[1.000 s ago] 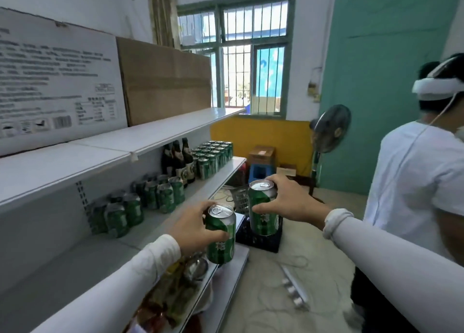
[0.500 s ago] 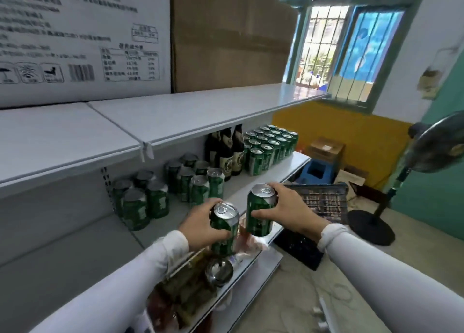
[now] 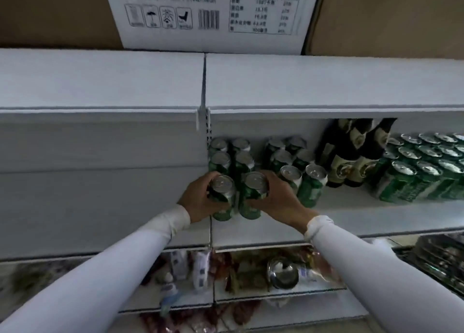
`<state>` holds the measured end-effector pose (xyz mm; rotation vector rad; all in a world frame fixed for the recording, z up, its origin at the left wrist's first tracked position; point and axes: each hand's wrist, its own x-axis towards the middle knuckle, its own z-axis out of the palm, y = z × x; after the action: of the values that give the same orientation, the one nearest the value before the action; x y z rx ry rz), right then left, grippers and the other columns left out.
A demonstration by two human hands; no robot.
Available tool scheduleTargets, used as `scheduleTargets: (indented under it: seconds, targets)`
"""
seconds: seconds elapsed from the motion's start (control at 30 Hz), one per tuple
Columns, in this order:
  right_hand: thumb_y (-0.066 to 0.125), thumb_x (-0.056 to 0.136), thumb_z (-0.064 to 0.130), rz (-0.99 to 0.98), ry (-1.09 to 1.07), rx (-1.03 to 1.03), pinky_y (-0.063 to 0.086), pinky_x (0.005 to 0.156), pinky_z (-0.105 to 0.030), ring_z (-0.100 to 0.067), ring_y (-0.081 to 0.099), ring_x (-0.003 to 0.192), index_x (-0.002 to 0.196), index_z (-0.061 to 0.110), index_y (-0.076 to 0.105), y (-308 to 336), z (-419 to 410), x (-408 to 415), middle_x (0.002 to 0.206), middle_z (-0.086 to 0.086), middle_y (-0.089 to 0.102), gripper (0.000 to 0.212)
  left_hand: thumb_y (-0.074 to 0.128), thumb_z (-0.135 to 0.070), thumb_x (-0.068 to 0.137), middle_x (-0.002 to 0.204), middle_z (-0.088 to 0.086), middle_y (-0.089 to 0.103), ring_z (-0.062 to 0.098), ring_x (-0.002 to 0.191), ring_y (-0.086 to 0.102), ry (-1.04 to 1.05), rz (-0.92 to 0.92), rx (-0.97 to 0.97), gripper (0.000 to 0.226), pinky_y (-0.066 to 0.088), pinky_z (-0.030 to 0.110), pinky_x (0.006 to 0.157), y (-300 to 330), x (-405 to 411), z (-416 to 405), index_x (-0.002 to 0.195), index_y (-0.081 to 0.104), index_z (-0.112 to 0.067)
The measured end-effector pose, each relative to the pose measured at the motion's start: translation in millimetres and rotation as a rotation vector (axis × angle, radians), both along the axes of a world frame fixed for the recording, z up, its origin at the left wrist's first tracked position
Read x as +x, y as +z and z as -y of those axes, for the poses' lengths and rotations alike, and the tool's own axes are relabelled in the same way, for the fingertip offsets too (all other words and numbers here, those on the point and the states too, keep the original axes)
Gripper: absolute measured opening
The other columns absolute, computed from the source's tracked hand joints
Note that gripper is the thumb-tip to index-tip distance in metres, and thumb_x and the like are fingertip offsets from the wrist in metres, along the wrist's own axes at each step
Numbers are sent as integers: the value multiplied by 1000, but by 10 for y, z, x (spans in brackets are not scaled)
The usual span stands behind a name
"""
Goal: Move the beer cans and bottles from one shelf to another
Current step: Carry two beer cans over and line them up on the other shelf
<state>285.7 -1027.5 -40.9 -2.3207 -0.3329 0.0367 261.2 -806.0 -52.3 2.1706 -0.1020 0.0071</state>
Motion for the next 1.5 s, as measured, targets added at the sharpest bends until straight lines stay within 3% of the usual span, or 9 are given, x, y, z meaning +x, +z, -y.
scheduleTargets:
  seconds: [0.17,0.3,0.5,0.67,1.0,1.23,1.4,1.5]
  targets:
    - [87,70,35,-11,56,10,43,80,-25,-15,58,95,130,17,49,-129,3,229,102,8,58,73,71,-52,49,115,2,58,20,103,58,162,25,40,78,50,30,87,-40,16,135,119,55,-21]
    - [87,68,36,-34,58,48,49,89,-31,-15,57,99,133,20,45,-198,-24,293,107,9,57,78,75,-46,57,116,2,57,20,103,60,207,34,74,73,54,39,89,-138,56,170,123,53,-25]
    - [85,71,36,-65,6,81,46,83,-29,-17,57,98,134,18,45,-270,-69,307,109,6,59,77,75,-51,57,115,0,55,22,100,60,269,57,139,71,53,41,86,-175,95,200,119,50,-28]
    - [85,71,36,-70,-31,68,47,86,-32,-21,59,101,137,17,43,-280,-114,280,113,1,62,80,80,-37,68,122,5,50,27,107,56,243,81,172,72,48,40,93,-149,109,201,128,45,-19]
    - [84,75,30,-75,-65,90,40,84,-25,-14,52,100,140,16,40,-274,-169,205,110,6,54,80,80,-37,71,127,7,48,29,110,54,203,133,193,76,44,32,92,-213,172,136,133,42,-16]
    - [84,75,29,-89,-68,40,37,82,-23,-13,50,99,141,13,39,-242,-175,218,110,6,53,81,80,-37,71,129,9,47,29,113,52,194,132,187,80,45,37,96,-226,171,133,136,39,-14]
    - [85,73,35,-102,-25,-36,39,85,-26,-18,54,104,140,15,39,-102,-146,168,123,-3,59,84,83,-34,68,142,13,37,31,124,47,179,52,192,104,41,39,103,-37,62,182,147,18,-15]
    - [84,72,37,-57,-26,-68,42,90,-28,-23,56,114,142,18,39,30,-91,17,129,-1,58,85,79,-31,73,142,12,35,31,123,47,214,59,209,95,41,36,100,122,-172,221,145,18,-17]
